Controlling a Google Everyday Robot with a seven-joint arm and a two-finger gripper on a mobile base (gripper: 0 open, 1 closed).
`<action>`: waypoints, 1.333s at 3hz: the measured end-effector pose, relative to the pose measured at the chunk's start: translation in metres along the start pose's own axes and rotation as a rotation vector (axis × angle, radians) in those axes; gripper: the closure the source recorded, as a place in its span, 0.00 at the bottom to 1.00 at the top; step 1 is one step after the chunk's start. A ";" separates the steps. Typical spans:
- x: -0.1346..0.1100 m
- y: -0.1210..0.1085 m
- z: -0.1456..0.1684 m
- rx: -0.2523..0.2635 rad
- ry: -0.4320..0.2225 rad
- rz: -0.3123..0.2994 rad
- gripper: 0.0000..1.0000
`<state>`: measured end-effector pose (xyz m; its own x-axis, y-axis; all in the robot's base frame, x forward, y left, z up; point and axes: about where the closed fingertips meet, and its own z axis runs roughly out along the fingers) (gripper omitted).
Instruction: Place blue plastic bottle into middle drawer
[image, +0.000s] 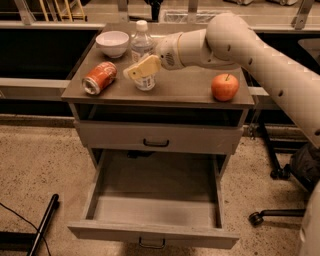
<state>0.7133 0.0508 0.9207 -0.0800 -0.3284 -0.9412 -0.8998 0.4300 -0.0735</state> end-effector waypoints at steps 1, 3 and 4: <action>-0.013 -0.005 0.009 -0.045 -0.069 0.025 0.27; -0.028 0.014 0.002 -0.165 -0.149 -0.042 0.73; -0.034 0.029 -0.023 -0.231 -0.199 -0.068 0.96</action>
Offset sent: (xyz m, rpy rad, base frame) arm -0.0014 0.0165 0.0316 0.1591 -0.0816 0.2204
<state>0.6800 0.0546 0.9578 0.0493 -0.1688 -0.9844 -0.9757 0.2026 -0.0836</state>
